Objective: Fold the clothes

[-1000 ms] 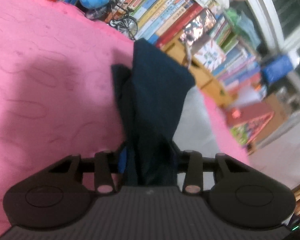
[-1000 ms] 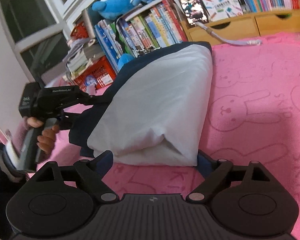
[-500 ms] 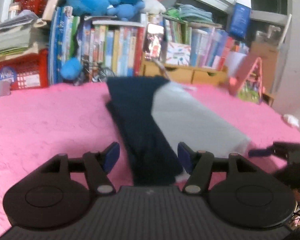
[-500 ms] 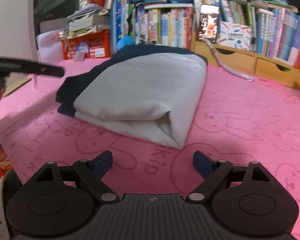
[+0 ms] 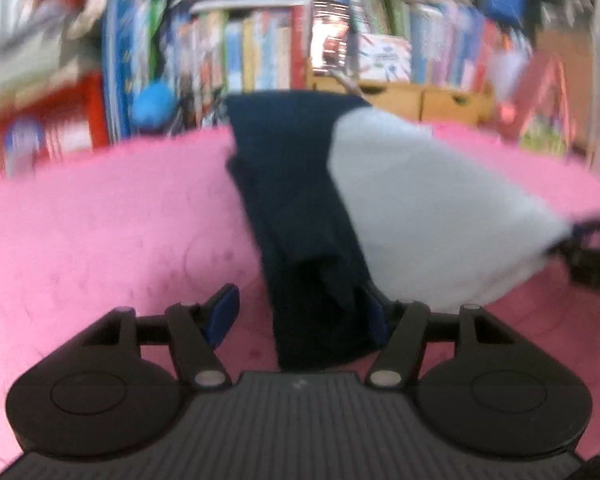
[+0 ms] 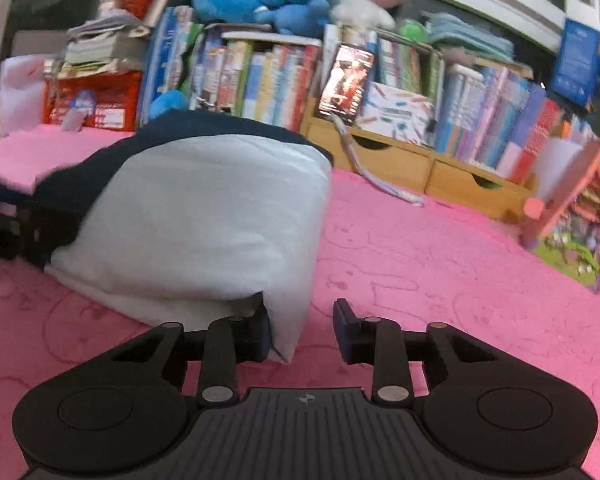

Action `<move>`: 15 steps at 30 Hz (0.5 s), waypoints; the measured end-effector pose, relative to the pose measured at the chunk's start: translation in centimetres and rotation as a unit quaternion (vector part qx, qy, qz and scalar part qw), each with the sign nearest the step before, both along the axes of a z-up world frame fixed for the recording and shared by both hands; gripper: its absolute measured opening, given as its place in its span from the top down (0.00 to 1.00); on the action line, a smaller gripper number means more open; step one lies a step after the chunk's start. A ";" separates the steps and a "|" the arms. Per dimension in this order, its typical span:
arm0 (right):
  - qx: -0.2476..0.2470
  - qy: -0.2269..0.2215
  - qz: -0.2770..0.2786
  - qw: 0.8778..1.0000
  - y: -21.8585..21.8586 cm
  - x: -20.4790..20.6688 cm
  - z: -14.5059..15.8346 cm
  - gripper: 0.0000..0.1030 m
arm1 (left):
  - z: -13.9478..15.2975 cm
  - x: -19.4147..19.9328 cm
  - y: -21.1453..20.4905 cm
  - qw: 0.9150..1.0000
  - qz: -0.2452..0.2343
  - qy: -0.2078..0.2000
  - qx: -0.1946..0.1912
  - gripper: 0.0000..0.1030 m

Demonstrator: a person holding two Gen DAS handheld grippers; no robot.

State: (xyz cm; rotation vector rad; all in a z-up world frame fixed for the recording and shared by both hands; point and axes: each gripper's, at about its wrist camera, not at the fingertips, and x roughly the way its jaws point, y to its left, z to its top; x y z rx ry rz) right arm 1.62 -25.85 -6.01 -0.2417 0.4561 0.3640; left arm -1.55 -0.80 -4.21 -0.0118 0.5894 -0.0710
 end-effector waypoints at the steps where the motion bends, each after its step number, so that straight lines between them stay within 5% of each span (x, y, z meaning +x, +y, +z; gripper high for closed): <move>1: 0.007 0.003 -0.001 1.000 -0.3 0.0 0.0 0.69 | 0.1 -0.2 0.2 1.000 0.000 0.000 0.000 0.37; 6: 0.010 -0.001 0.003 1.000 -0.4 -0.2 -0.1 0.69 | 1.2 -1.4 0.2 1.000 0.007 -0.011 0.026 0.37; 8: 0.015 0.000 0.011 1.000 -0.6 -0.3 -0.1 0.70 | 2.8 -2.3 -0.9 0.997 0.006 -0.046 0.058 0.39; 11: 0.032 0.008 0.021 0.999 -1.1 -0.1 0.0 0.70 | 5.0 -2.6 -3.5 0.993 -0.030 -0.090 0.076 0.36; 15: 0.029 0.004 0.024 0.999 -0.9 -0.3 0.1 0.70 | 5.0 -0.5 -9.5 0.988 -0.090 -0.098 0.075 0.36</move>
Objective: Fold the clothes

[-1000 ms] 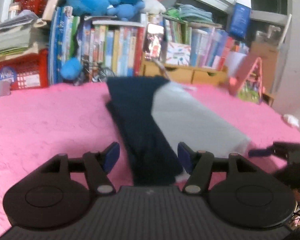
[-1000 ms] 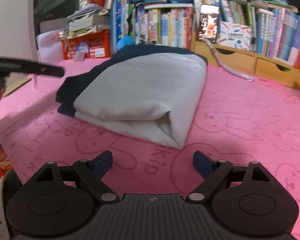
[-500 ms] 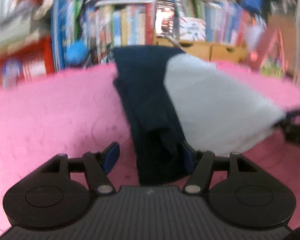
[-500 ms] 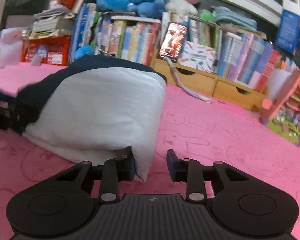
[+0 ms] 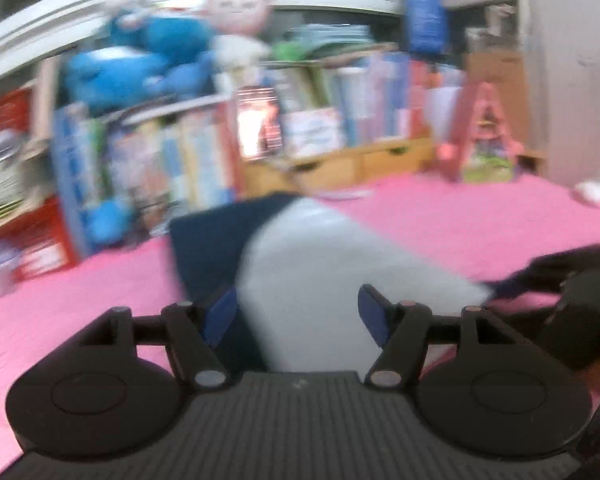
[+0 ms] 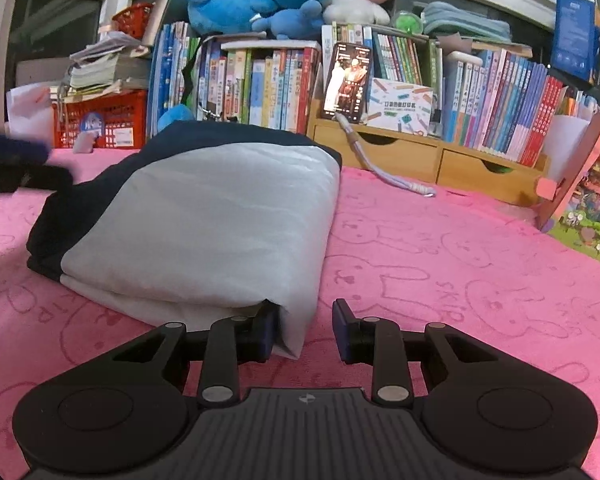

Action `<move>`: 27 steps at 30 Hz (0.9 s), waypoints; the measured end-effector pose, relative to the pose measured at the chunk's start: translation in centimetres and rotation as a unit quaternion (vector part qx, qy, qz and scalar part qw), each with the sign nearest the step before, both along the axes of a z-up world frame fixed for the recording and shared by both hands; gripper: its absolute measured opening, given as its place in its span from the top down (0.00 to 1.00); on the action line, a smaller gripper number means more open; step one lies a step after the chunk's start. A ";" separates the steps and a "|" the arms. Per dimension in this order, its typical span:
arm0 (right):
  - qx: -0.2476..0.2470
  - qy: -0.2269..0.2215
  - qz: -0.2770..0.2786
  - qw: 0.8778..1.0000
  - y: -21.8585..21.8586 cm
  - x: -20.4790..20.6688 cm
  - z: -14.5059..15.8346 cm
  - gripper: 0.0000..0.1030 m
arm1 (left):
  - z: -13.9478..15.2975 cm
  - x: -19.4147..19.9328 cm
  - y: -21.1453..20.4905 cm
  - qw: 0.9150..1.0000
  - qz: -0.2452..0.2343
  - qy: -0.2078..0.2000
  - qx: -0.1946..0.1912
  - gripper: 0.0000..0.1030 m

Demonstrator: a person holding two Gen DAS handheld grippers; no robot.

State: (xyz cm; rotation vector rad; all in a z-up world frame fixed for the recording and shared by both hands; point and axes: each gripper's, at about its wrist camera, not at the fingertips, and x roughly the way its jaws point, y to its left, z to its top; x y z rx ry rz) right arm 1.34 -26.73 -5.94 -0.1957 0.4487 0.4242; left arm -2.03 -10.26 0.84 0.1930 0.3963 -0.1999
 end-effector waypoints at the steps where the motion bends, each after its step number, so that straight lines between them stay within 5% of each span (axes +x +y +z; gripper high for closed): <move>1: -0.001 -0.003 -0.001 1.000 0.0 -0.1 0.0 0.70 | -0.6 0.8 -1.6 1.000 -0.010 0.005 0.011 0.36; 5: 0.003 -0.008 -0.010 1.000 -0.2 -0.2 0.0 0.70 | -3.5 2.8 -4.8 0.998 0.006 0.031 0.062 0.35; 11: 0.012 0.002 -0.010 1.000 -0.5 0.1 -0.1 0.69 | -4.6 1.0 2.7 0.990 0.098 0.055 0.085 0.34; 13: 0.014 0.002 -0.010 1.000 -0.6 0.1 -0.1 0.69 | -4.7 0.3 5.7 0.988 0.126 0.069 0.061 0.25; 16: 0.018 0.006 -0.007 1.000 -0.7 0.1 0.0 0.66 | -4.5 -0.8 9.1 0.985 0.144 0.090 -0.010 0.25; 20: 0.018 0.009 0.003 1.000 -0.7 0.0 0.1 0.64 | -3.1 -2.4 8.2 0.987 0.127 0.084 -0.044 0.29; 27: 0.030 0.022 0.055 0.998 -1.5 -2.2 0.9 0.37 | -0.9 -3.9 5.4 0.990 0.083 0.089 -0.072 0.25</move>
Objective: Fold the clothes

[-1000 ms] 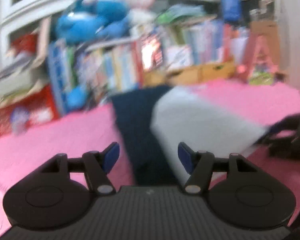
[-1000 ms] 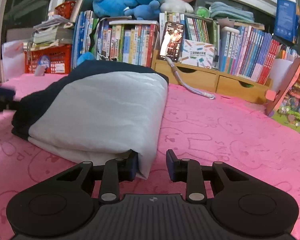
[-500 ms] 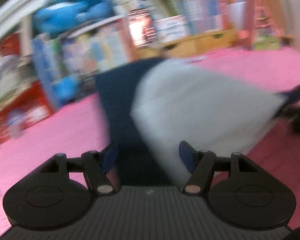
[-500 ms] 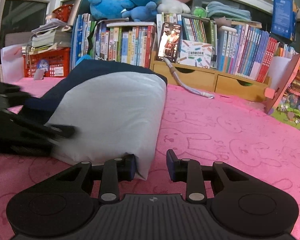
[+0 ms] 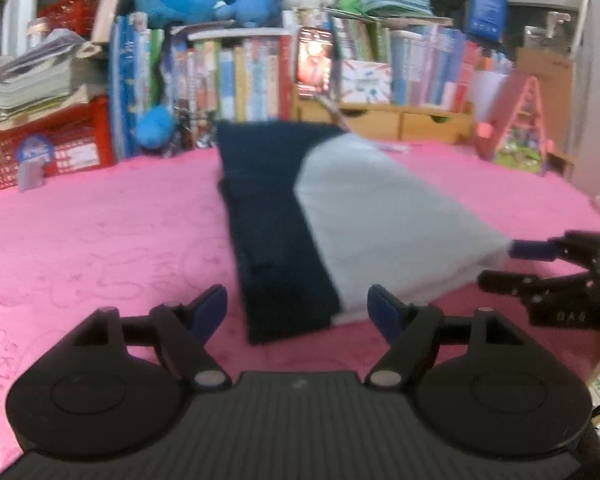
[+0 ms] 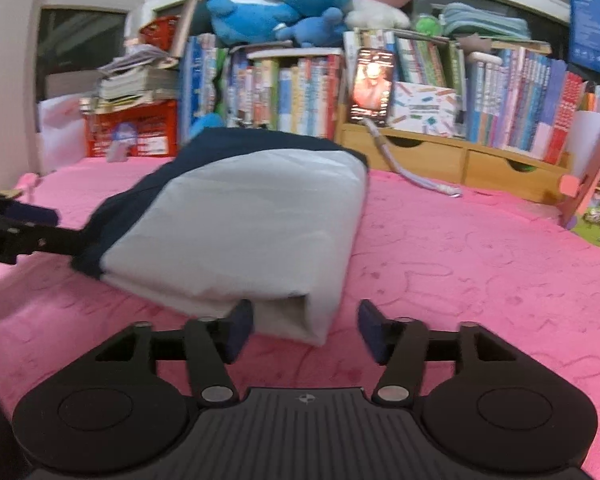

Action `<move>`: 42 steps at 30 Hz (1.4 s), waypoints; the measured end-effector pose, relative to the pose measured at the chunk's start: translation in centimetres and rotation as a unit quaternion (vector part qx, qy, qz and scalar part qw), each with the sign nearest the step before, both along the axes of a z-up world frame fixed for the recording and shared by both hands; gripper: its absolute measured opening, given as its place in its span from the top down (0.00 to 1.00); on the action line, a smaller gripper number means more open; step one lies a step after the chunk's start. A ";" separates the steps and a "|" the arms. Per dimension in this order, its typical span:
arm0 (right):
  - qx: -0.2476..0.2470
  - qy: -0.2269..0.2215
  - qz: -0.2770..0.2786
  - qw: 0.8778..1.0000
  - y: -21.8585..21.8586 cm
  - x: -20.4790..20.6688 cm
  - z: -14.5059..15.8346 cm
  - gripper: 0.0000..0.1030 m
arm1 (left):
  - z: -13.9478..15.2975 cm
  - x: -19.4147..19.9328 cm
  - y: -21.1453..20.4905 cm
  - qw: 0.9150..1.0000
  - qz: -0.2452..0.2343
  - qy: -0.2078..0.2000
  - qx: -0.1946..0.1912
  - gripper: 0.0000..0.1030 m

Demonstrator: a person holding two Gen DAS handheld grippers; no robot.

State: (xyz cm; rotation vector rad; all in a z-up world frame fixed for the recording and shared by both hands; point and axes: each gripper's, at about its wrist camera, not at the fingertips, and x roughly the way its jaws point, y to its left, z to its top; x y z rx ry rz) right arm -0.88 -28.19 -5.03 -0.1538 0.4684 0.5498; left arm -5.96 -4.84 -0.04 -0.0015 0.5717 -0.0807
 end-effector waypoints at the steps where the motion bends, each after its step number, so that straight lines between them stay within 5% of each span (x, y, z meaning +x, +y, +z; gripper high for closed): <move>1: -0.005 -0.004 0.001 1.000 0.1 -0.5 0.2 0.32 | 0.0 0.0 -0.3 1.000 -0.002 0.005 0.002 0.24; 9: -0.019 -0.028 0.006 0.999 0.4 -3.1 1.9 0.11 | -0.6 0.2 -0.9 0.999 0.012 0.035 0.010 0.15; 14: -0.019 -0.023 -0.001 1.000 0.5 -3.1 2.1 0.09 | -0.5 -0.1 -0.7 0.999 0.019 0.034 0.011 0.03; 31: -0.012 -0.014 -0.009 1.000 0.9 -2.4 1.8 0.00 | -1.3 2.9 1.8 0.997 0.010 0.042 -0.062 0.00; 42: -0.016 -0.012 -0.017 1.000 1.9 -0.9 0.4 0.00 | -3.1 4.0 1.6 0.998 0.030 0.044 -0.039 0.00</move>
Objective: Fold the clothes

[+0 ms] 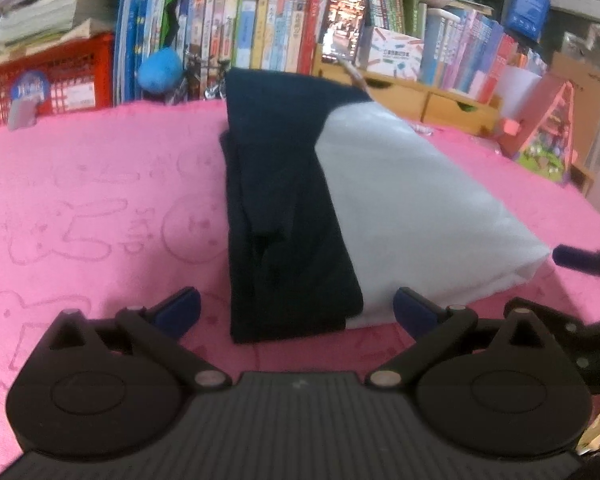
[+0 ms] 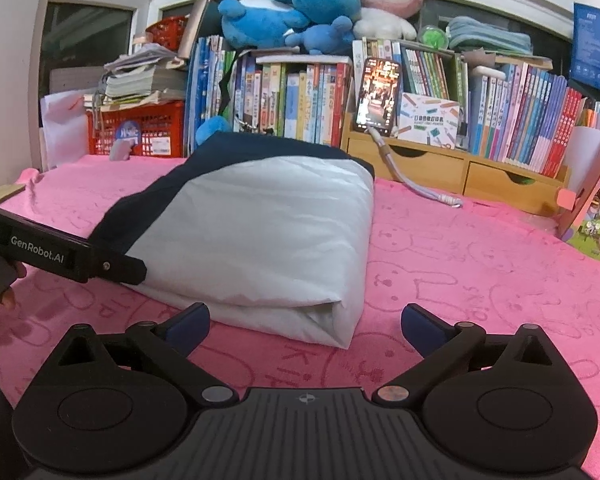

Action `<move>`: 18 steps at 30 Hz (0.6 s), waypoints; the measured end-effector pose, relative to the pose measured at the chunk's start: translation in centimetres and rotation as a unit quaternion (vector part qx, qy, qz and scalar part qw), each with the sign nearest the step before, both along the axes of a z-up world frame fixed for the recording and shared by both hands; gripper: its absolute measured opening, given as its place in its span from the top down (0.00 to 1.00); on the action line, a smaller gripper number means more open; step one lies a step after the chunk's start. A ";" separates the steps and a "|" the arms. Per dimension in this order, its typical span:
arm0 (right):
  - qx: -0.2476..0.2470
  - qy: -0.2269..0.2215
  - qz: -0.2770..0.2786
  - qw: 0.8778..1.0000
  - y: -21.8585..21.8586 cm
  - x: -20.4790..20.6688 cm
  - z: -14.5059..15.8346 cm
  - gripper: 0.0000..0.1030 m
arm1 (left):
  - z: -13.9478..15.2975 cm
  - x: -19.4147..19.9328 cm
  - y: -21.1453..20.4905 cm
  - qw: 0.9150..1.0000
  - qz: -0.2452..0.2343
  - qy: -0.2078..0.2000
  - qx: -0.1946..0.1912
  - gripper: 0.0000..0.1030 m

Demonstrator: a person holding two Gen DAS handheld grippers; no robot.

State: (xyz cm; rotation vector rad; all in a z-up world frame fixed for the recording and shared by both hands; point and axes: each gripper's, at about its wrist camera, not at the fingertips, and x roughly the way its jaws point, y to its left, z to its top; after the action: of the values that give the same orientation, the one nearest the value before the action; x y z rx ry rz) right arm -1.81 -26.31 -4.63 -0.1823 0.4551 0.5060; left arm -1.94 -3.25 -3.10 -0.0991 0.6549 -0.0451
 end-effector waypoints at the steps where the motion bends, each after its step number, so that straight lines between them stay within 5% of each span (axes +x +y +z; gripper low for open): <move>1: -0.002 0.002 0.002 1.000 0.1 0.1 -0.2 0.00 | -0.1 0.0 -0.1 1.000 -0.002 -0.001 0.007 0.00; 18: -0.019 0.017 0.010 1.000 0.8 0.6 -1.1 0.00 | -0.7 -0.1 -0.4 1.000 -0.003 -0.018 0.022 0.00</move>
State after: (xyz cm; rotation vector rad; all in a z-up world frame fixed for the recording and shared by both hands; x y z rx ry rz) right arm -1.22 -25.48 -5.75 -0.2144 0.4974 0.5216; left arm -2.03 -3.60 -3.83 -0.0535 0.6192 -0.0382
